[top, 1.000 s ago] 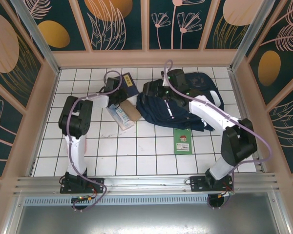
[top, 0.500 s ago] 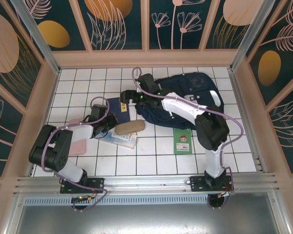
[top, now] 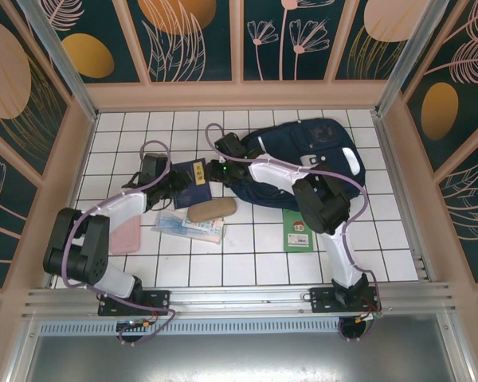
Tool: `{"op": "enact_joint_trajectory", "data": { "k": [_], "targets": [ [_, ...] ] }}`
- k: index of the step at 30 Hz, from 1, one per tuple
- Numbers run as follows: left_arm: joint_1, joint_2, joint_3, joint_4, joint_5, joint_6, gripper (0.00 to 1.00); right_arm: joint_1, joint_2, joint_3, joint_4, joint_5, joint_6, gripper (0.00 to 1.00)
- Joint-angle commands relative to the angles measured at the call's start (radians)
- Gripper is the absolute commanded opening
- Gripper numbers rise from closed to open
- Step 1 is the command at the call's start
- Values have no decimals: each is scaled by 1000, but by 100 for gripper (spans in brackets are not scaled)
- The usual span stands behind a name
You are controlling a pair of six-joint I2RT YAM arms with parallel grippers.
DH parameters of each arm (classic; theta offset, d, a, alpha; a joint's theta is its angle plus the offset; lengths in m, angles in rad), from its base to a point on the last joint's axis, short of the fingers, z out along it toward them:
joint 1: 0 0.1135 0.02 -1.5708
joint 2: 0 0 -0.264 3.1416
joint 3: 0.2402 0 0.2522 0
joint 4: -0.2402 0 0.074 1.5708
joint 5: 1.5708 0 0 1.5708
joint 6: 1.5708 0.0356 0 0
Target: Pack books, pencil case, and school supplies into a backpack
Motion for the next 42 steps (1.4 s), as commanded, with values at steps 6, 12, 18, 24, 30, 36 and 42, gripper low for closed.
{"op": "enact_joint_trajectory", "data": {
  "k": [6,12,18,24,30,36,42],
  "targets": [
    [56,81,22,-71,-66,48,51,13,91,62,-57,-15,-37,45],
    [72,120,5,-74,-75,56,51,18,133,88,-62,-36,-43,45],
    [72,192,-5,-25,14,54,50,28,185,117,-82,-62,-44,38],
    [72,220,-30,125,257,5,48,39,192,107,-69,-106,-40,28],
    [73,170,-61,306,447,-92,46,38,173,99,-54,-126,-33,25],
    [73,100,-101,516,582,-200,42,32,155,91,-41,-136,-25,24],
    [76,80,-122,561,600,-220,40,21,145,89,-34,-141,-23,24]
  ]
}}
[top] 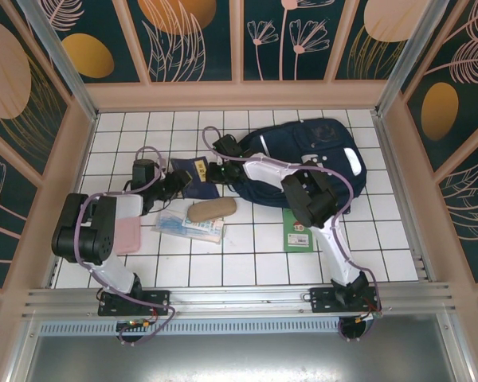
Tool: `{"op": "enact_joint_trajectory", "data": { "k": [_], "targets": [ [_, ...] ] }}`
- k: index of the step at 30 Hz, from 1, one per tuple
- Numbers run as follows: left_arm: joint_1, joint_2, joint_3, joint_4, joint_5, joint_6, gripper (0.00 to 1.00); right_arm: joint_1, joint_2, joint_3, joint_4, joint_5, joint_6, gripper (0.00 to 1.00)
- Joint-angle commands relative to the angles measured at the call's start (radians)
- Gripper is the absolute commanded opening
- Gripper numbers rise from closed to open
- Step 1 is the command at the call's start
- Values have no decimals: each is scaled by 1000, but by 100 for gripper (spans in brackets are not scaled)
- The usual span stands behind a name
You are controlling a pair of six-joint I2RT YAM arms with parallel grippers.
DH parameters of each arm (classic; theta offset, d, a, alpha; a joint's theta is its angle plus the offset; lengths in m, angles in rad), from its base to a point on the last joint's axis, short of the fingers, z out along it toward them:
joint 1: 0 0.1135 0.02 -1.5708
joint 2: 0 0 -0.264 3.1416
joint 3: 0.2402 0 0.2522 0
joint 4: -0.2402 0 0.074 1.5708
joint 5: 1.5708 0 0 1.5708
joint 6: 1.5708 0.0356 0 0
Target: Pack books, pencil case, and school supplies into a backpack
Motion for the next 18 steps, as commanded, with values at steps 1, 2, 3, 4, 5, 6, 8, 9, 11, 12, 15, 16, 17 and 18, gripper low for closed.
{"op": "enact_joint_trajectory", "data": {
  "k": [1,2,3,4,5,6,8,9,11,12,15,16,17,18],
  "targets": [
    [-19,-34,2,144,173,-40,40,32,7,-19,-4,-71,4,24],
    [-17,-31,-1,143,173,-39,40,30,5,-21,-3,-71,4,24],
    [-17,-26,1,130,167,-33,40,29,2,-24,-1,-71,4,24],
    [-16,-21,10,87,150,-15,39,28,-1,-26,-1,-70,3,24],
    [-16,-13,24,39,130,11,36,26,-4,-27,0,-67,2,24],
    [-16,-10,31,9,114,28,35,24,-7,-29,-1,-64,2,24],
    [-16,-6,45,-53,76,63,32,21,-16,-32,-5,-49,-1,24],
    [-16,-7,52,-84,61,78,30,19,-22,-32,-8,-40,-3,25],
    [-15,-15,69,-153,26,118,26,15,-37,-38,-13,-26,-10,27],
    [-16,-22,74,-176,8,133,23,13,-45,-37,-17,-22,-14,27],
    [-16,-49,89,-246,-35,171,9,13,-78,-22,-41,4,-36,30],
    [-16,-57,91,-258,-41,177,4,13,-92,-11,-56,20,-47,33],
    [-16,-65,95,-266,-43,180,2,13,-109,-1,-72,42,-60,35],
    [-15,-71,97,-272,-46,181,1,13,-126,4,-85,66,-74,37]
  ]
}}
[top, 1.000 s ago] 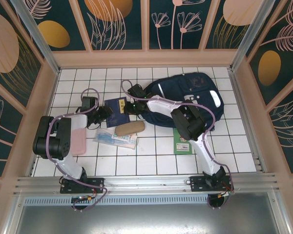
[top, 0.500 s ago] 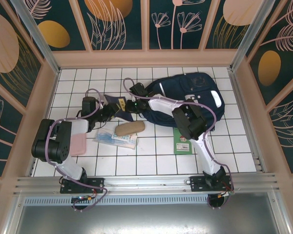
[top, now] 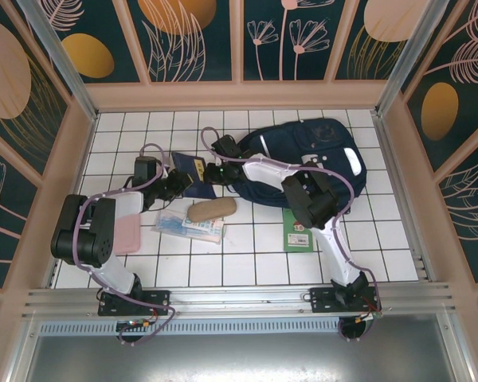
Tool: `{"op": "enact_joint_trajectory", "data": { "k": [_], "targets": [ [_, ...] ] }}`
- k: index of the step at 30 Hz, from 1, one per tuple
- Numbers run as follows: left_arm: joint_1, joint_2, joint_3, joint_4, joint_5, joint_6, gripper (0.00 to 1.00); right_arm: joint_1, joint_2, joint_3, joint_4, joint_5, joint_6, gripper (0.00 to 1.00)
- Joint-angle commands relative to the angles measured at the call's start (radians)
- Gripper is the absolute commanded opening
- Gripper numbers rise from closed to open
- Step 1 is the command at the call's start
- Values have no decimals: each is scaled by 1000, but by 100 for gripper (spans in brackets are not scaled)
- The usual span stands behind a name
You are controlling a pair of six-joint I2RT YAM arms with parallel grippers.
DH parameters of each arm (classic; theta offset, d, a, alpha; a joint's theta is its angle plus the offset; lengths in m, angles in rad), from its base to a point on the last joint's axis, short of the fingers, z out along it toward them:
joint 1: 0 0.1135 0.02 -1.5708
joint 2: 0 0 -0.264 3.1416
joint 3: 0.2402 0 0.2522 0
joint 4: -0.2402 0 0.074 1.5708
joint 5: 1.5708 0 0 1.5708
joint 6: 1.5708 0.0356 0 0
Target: Pack books, pencil case, and school supplies into a backpack
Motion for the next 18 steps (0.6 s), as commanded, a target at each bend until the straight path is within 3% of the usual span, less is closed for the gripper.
{"op": "enact_joint_trajectory", "data": {
  "k": [1,4,8,14,18],
  "targets": [
    [-7,-54,40,-61,-12,53,0,7,-115,21,-79,85,-61,40],
    [-7,-76,46,-63,-10,45,0,0,-175,24,-126,194,-106,48],
    [-7,-108,52,-64,1,30,0,-16,-248,0,-176,341,-161,49],
    [-7,-156,57,-67,15,18,0,-57,-332,-93,-190,510,-201,36],
    [-7,-172,55,-71,25,13,0,-101,-311,-111,-219,491,-210,32]
  ]
}}
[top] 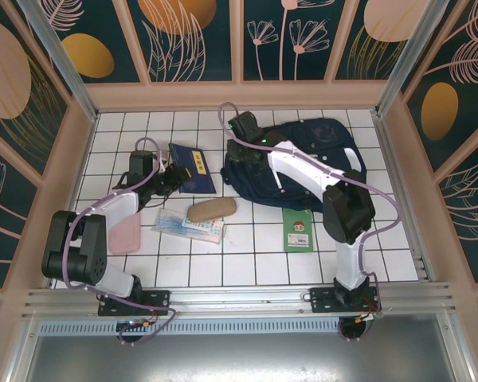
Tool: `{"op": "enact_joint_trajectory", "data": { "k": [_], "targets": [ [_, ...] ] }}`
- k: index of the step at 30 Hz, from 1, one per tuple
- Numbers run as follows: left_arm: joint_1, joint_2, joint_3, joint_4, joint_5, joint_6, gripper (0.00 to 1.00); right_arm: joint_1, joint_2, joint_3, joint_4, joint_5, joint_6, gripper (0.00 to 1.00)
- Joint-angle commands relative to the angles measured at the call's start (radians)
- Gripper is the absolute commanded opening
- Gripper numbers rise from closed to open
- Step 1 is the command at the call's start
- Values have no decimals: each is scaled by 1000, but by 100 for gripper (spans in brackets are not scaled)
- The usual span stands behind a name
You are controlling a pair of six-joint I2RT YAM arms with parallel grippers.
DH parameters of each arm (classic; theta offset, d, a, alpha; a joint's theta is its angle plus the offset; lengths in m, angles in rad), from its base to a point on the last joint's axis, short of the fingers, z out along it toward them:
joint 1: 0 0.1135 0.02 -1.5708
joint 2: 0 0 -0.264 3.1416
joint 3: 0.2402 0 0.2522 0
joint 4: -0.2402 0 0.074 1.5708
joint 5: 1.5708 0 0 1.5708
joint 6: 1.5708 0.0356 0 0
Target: Pack books, pencil case, and school supplies into a backpack
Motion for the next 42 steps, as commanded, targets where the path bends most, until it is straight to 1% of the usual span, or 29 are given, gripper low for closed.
{"op": "enact_joint_trajectory", "data": {
  "k": [1,8,12,13,15,16,19,20,21,24,27,31,36,39,40,42],
  "targets": [
    [-6,-35,26,4,33,-3,0,-35,25,-34,-71,42,-28,32],
    [-6,-59,18,-5,34,0,0,-39,81,-39,-75,70,-46,34],
    [-6,-63,14,-5,38,-3,0,-34,118,-34,-87,90,-62,38],
    [-6,-62,12,-2,41,-4,0,-33,128,-33,-89,105,-64,40],
    [-6,-67,9,7,49,-13,0,-31,143,-31,-98,138,-66,41],
    [-5,-71,7,14,54,-20,0,-31,149,-32,-102,152,-67,39],
    [-6,-82,14,20,63,-30,0,-31,145,-35,-105,170,-69,11],
    [-6,-88,14,23,64,-36,0,-30,134,-38,-102,173,-71,4],
    [-6,-91,15,28,67,-42,0,-31,122,-40,-98,173,-72,0],
    [-7,-95,12,65,77,-85,0,-33,74,-33,-91,183,-75,0],
    [-14,-82,3,147,91,-151,0,-35,19,-19,-82,178,-81,0],
    [-56,-52,35,202,75,-203,0,-50,-48,15,-83,146,-79,0],
    [-152,12,103,250,22,-251,0,-98,-98,85,-124,64,-61,0],
    [-200,65,125,345,-1,-317,0,-119,-141,100,-126,-11,-47,0],
    [-219,87,141,363,-11,-332,0,-156,-156,104,-125,-45,-42,0],
    [-253,130,178,385,-35,-350,0,-184,-181,107,-121,-105,-30,0]
  ]
}}
